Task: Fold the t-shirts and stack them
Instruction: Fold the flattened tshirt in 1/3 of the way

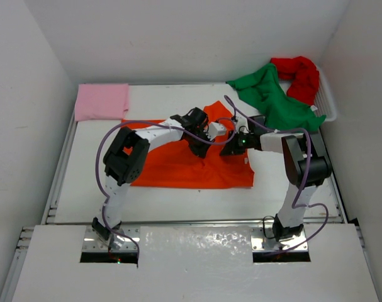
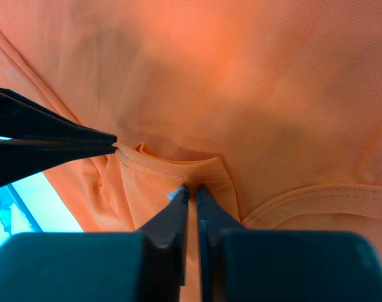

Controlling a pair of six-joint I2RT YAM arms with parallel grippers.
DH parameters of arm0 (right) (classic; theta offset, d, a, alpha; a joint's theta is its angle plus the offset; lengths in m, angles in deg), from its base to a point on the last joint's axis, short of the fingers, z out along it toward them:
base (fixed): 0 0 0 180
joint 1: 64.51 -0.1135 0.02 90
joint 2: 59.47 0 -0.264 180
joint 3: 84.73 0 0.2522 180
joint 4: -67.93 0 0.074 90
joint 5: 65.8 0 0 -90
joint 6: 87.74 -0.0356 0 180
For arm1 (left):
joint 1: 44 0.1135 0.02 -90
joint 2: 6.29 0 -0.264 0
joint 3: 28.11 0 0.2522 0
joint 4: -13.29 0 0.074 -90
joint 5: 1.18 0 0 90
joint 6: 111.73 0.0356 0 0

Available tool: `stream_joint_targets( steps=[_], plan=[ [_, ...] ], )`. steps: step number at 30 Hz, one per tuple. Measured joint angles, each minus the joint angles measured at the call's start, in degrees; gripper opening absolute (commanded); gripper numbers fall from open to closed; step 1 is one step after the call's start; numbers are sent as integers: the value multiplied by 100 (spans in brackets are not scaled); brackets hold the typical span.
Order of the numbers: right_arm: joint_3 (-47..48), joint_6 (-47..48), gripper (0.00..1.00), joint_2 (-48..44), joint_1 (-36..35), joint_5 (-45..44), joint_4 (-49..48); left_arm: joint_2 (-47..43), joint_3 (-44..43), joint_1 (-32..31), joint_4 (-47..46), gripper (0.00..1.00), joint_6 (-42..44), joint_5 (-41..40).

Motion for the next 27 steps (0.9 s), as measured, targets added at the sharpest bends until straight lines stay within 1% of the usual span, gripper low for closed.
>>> stream_joint_targets(
  steps=[2,8,13,18,19,20,21,22,23,24,25,27],
  plan=[
    [0,-24,0,0,0,-2,-7,0,0,0,0,0,0,-17],
    [-68,-70,0,-85,0,-107,-114,0,0,0,0,0,0,-85],
    [-411,-81,0,-699,0,-527,-332,0,0,0,0,0,0,-254],
    [-557,-81,0,-1300,-2,-1058,-527,0,-11,0,-9,0,-4,-387],
    [-557,-83,0,-1320,-2,-1097,-581,2,-11,0,-11,2,-9,-400],
    [-557,-83,0,-1320,0,-1134,-619,7,-13,0,-11,13,-22,-407],
    [-560,-83,0,-1303,0,-1174,-625,13,-13,0,-13,13,-17,-413],
    [-568,-85,0,-1285,-2,-1213,-621,24,-15,0,-15,29,-55,-433],
    [-579,-85,1,-1266,-2,-1259,-610,39,-24,0,-11,35,-44,-463],
    [-597,-87,5,-1259,-2,-1314,-584,68,-57,0,22,44,-72,-494],
    [-616,-96,8,-1259,-2,-1349,-560,87,-87,0,50,50,-90,-531],
    [-638,-140,12,-1266,2,-1451,-476,116,-142,0,94,52,-149,-664]
  ],
)
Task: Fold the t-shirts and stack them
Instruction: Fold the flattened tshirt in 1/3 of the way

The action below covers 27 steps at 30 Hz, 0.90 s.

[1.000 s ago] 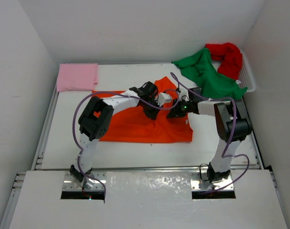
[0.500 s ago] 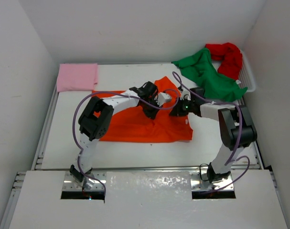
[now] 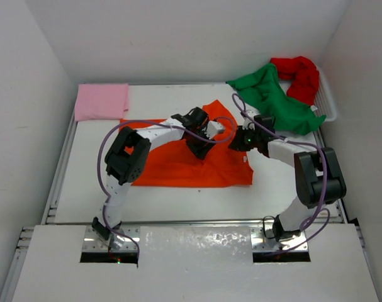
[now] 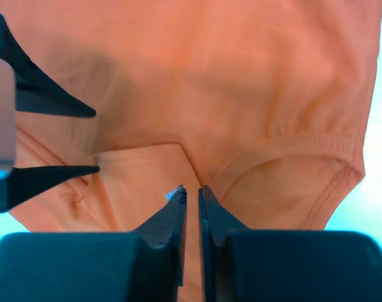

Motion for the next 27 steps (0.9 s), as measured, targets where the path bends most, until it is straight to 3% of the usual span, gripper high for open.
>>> stream_joint_targets(
  steps=[1,2,3,4,5,8,13,16,19,23,27],
  plan=[
    [-20,-37,14,-20,24,-37,42,0,-11,2,28,55,-7,-70],
    [-57,-116,16,-63,50,-48,70,-2,-22,2,42,65,-15,-120],
    [-107,-197,23,-136,109,-52,114,-15,-26,2,44,67,-24,-160],
    [-164,-284,28,-229,184,-57,157,-26,-35,2,68,88,-72,-192],
    [-243,-389,32,-385,302,-85,243,-48,-68,2,98,97,-72,-232],
    [-365,-487,50,-872,549,-330,621,-160,-343,44,199,100,-162,-256],
    [-382,-409,71,-1464,592,-710,1582,-837,-728,393,293,100,-225,-144],
    [-525,-387,74,-1727,577,-914,2153,-1545,-544,1165,494,100,-236,-83],
    [-780,-424,69,-1926,577,-962,2629,-2277,107,2396,737,100,-140,-122],
    [-1191,-581,60,-1954,577,-789,2852,-2887,1521,4002,1047,100,122,-415],
    [-1443,-734,57,-1934,577,-608,2868,-3101,3047,4686,1360,100,409,-544]
  ],
)
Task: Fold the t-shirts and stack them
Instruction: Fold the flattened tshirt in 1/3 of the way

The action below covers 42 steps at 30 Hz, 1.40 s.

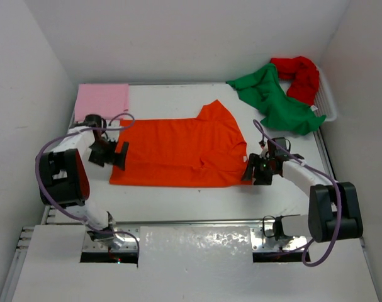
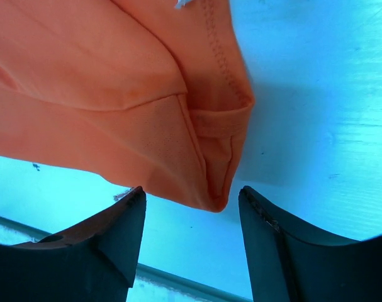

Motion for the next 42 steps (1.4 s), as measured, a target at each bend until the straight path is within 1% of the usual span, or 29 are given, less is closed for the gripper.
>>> stream_joint_targets(
  steps=[2,4,6,7,8,9,10,11,12,13,14,15,19,25,26,27,28,29,30,31,32,33,34,37,39,42],
  plan=[
    [-48,-57,55,55,0,70,-90,15,485,232,48,99,96,15],
    [-105,-103,49,168,0,138,-219,37,767,365,35,96,160,57],
    [-195,-157,43,308,0,184,-378,90,909,411,-103,86,208,114],
    [-216,-199,37,345,0,267,-444,120,964,411,-223,78,229,138],
    [-229,-225,35,356,0,278,-514,168,1005,411,-319,64,240,138],
    [-254,-256,32,376,0,282,-612,212,1016,411,-385,58,247,98],
    [-275,-286,24,393,0,293,-693,229,1023,411,-437,53,269,83],
    [-291,-306,18,402,-2,299,-761,232,1032,411,-474,43,275,74],
    [-317,-334,11,415,-9,289,-841,234,1043,411,-516,38,295,79],
    [-339,-369,4,437,-11,291,-896,234,1060,411,-557,28,319,87],
    [-356,-398,0,446,-11,289,-925,234,1073,411,-581,8,345,101],
    [-369,-422,0,448,-11,284,-933,234,1091,411,-616,0,330,109],
    [-487,-466,0,234,-17,142,-841,142,1211,411,-706,0,490,142],
    [-1126,-603,0,-859,-22,13,-203,-345,1740,415,-612,0,719,-70],
    [-1239,-671,0,-1014,-20,46,-98,-435,1832,415,-546,5,763,-120],
    [-1329,-732,14,-1189,-22,61,-13,-520,1919,415,-461,18,813,-177],
    [-1397,-782,25,-1320,-22,63,50,-575,1982,415,-376,24,870,-214],
    [-1453,-844,31,-1453,-20,72,133,-601,2011,415,-295,32,894,-240],
    [-1467,-876,42,-1561,-20,74,223,-603,2015,415,-208,42,929,-269],
    [-1453,-892,49,-1644,-20,59,317,-603,2011,417,-153,52,962,-291],
    [-1388,-876,55,-1683,-20,22,444,-601,1991,422,-81,56,977,-297],
    [-1274,-826,63,-1690,-22,-83,610,-601,1956,422,-2,62,988,-310],
    [-1139,-782,65,-1681,-24,-219,785,-601,1904,422,87,64,999,-323],
    [-428,-546,67,-1661,-20,-684,1316,-597,1478,422,400,67,1014,-424],
    [188,-391,66,-1617,-20,-920,1473,-562,979,437,555,67,1027,-498],
    [1172,-153,63,-1320,-24,-1012,1305,-297,-105,494,682,67,979,-481]
  ],
)
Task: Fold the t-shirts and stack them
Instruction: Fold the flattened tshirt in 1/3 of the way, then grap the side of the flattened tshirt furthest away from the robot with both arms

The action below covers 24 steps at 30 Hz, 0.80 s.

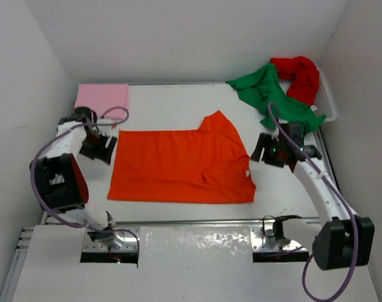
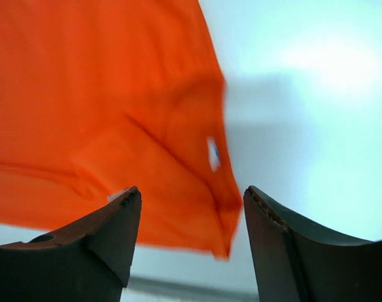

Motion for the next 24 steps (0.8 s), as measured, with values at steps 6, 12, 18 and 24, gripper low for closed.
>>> stream_joint_targets(
  steps=[6,12,18,24],
  plan=[
    [2164,407,59,1947,-262,260,-680,1032,-1676,61,-450,65,-498,479],
    [5340,629,57,5268,-391,693,-872,2531,-2564,61,-1244,66,-1368,1025],
    [7615,660,58,8024,-415,887,-549,3060,-2586,61,-1814,66,-1845,1377],
    [7742,791,58,8247,-468,914,-743,3257,-2586,33,-2184,66,-1871,1550]
  ],
)
